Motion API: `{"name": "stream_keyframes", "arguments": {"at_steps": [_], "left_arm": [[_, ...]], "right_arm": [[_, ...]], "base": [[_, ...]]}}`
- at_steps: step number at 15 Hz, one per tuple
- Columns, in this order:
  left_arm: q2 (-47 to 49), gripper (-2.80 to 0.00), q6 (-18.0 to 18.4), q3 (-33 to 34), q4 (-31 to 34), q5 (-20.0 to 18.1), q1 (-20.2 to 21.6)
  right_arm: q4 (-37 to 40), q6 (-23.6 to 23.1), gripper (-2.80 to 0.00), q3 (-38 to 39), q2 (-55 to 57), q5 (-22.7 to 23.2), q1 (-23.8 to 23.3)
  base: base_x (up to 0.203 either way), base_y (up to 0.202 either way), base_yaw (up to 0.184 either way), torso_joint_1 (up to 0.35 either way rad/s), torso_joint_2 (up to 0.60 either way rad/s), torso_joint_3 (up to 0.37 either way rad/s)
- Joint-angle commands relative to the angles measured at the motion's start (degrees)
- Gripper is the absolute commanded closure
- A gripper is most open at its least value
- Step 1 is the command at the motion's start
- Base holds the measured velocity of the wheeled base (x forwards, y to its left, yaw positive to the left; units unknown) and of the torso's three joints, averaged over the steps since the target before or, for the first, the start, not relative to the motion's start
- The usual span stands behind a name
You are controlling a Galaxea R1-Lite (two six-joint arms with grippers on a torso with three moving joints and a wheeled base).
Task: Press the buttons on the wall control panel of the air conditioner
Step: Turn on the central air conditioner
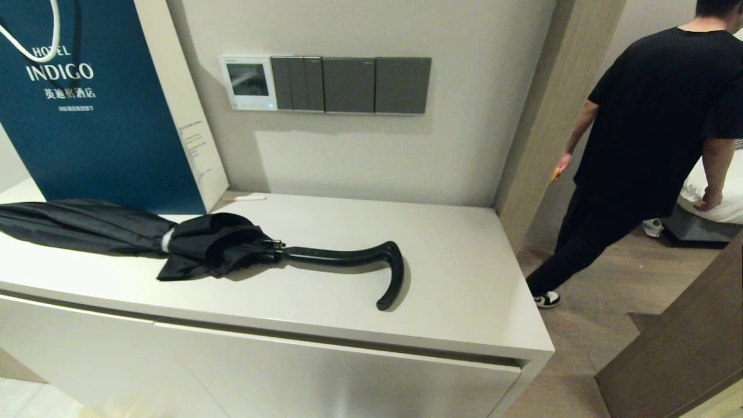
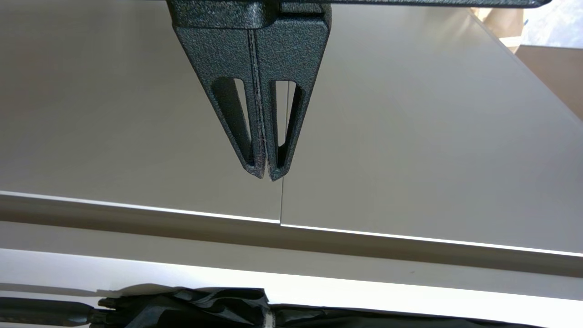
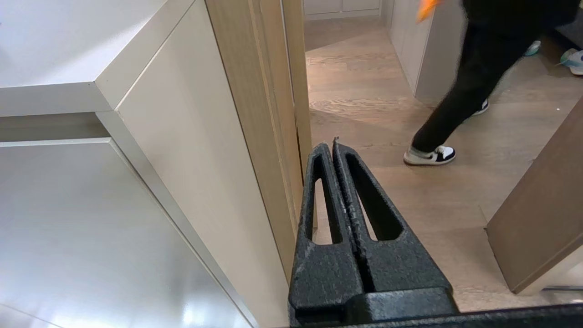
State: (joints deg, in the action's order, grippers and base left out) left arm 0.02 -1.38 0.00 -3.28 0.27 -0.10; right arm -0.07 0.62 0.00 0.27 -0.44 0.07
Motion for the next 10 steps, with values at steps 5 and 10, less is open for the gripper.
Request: {"name": "stream_keyframes", "arguments": {"at_steps": [5,10], "left_arm": [[-0.02,0.00,0.06,0.88,-0.06,0.00,0.01],[0.13,0.00,0.90,-0.65,0.62,0.22,0.01]], "right_arm": [[-0.01,-0.01,0.00,0.09,0.08,0.00,0.01],[-0.01,-0.01,0.00,0.09,0.08,0.00,0.01]], "base": [[0.000,0.000,0.000,0.000,0.00,0.000],[0.000,0.000,0.000,0.000,0.00,0.000]]}}
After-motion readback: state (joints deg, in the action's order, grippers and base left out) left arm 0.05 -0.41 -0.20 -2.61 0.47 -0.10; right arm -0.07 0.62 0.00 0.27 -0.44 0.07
